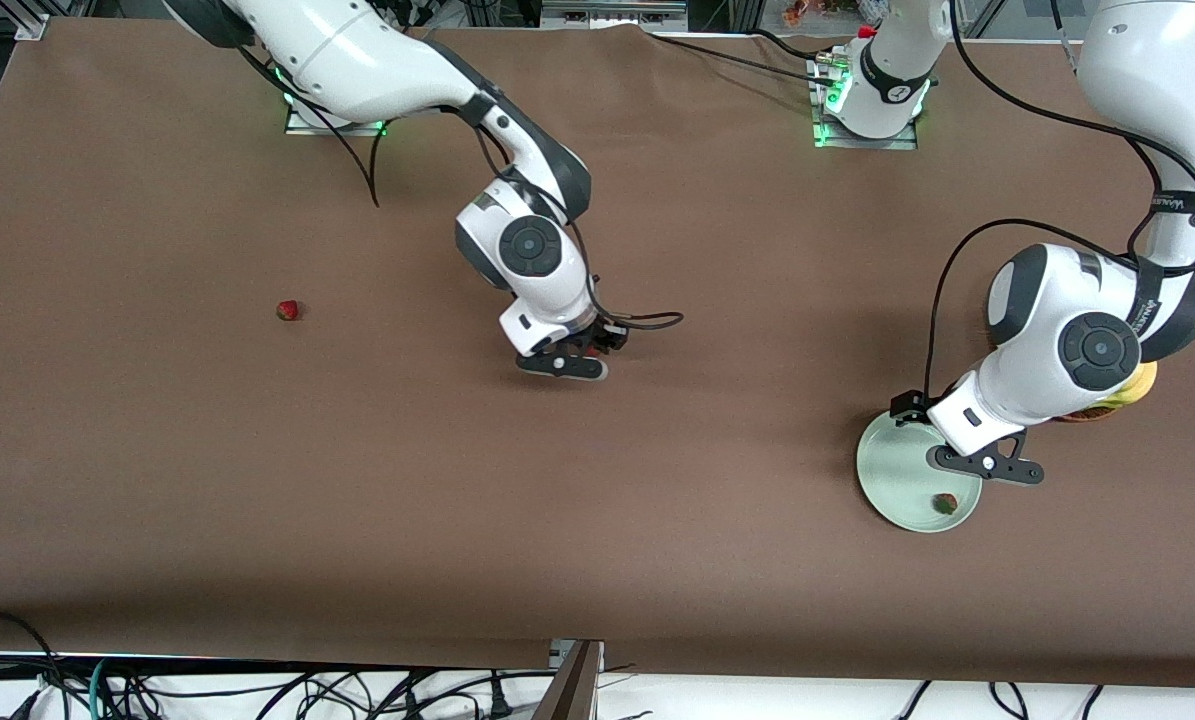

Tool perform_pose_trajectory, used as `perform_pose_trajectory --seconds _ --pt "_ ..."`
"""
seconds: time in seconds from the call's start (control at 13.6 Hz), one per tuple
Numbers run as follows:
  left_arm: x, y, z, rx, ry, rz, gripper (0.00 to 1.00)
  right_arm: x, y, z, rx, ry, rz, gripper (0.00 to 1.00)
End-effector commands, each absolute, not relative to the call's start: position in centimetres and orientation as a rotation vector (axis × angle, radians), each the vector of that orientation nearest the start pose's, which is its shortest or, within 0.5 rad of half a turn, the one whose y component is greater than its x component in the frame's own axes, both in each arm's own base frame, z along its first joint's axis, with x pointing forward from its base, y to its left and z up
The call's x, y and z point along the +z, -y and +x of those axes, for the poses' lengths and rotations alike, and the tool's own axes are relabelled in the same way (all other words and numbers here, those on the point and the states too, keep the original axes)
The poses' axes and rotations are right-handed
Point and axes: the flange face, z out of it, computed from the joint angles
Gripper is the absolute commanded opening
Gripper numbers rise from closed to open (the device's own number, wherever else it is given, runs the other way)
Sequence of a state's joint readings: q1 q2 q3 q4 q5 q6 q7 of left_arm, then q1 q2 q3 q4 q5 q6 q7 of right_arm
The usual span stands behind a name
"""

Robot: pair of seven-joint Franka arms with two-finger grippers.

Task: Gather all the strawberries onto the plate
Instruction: 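Release the strawberry onto the plate while the right gripper carries another, then set the strawberry at mid-table with the right gripper while the left withdraws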

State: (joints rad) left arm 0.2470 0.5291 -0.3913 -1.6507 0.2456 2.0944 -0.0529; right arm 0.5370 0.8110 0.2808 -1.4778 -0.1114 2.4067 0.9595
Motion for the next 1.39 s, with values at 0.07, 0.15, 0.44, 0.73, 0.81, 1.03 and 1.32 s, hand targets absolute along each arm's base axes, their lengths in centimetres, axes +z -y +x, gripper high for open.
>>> perform_pose_trajectory --seconds 0.07,0.15,0.44,0.73,0.81,1.03,1.32 --pt "33.7 6.5 67.1 0.107 -0.204 -3.149 1.0 19.6 -53.6 51.5 -0.073 -0.264 -2.948 0.16" --pt "33.9 7.0 67.0 0.122 -0.187 -3.151 1.0 19.5 -53.5 51.5 -0.071 -0.262 -2.949 0.17" --pt "34.0 10.7 66.3 0.143 -0.11 -3.17 1.0 20.6 -53.0 52.4 -0.09 -0.26 -2.945 1.0" --pt "33.7 16.1 65.2 0.164 -0.033 -3.172 1.0 26.6 -47.5 57.1 -0.126 -0.207 -2.987 1.0" --pt "33.2 18.2 64.6 0.189 -0.002 -3.185 1.0 27.8 -45.3 58.3 -0.103 -0.121 -3.027 1.0" --pt "30.8 24.4 63.2 0.212 0.115 -3.199 1.0 31.4 -36.8 61.0 0.061 -0.025 -3.153 1.0" --pt "28.7 28.9 62.0 0.192 0.228 -3.217 1.0 32.6 -26.6 62.3 0.271 0.18 -3.212 1.0"
